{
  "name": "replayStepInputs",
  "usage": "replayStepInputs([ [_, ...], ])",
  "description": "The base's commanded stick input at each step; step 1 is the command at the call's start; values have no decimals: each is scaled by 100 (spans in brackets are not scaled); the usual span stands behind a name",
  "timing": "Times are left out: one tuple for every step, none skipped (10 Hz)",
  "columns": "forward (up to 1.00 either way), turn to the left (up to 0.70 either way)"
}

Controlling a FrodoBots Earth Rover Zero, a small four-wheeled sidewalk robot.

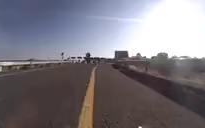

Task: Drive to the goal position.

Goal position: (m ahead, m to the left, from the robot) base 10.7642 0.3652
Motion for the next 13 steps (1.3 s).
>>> replayStepInputs([
  [70,7],
  [70,0],
  [70,0],
  [70,0],
  [70,0],
  [70,0],
  [70,0],
  [70,0],
  [70,0],
  [70,0],
  [70,0],
  [70,0],
  [70,0],
])
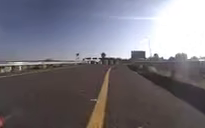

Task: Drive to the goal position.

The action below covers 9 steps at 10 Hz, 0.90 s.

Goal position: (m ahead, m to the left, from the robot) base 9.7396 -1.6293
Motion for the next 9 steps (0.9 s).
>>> replayStepInputs([
  [70,0],
  [70,0],
  [70,0],
  [70,0],
  [70,0],
  [70,0],
  [70,0],
  [70,0],
  [70,0],
])
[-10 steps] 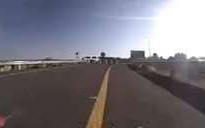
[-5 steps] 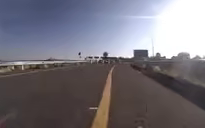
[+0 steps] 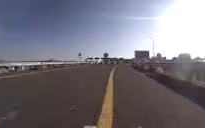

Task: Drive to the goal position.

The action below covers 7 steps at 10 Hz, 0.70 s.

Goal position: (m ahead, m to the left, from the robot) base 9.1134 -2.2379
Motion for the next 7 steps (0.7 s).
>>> replayStepInputs([
  [70,0],
  [70,0],
  [70,0],
  [70,0],
  [70,0],
  [70,0],
  [70,0],
])
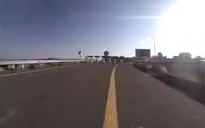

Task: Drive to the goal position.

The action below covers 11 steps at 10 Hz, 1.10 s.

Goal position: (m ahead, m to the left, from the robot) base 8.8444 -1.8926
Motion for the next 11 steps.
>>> replayStepInputs([
  [70,0],
  [70,0],
  [70,0],
  [70,0],
  [70,0],
  [70,0],
  [70,0],
  [70,0],
  [70,0],
  [70,0],
  [70,0],
])
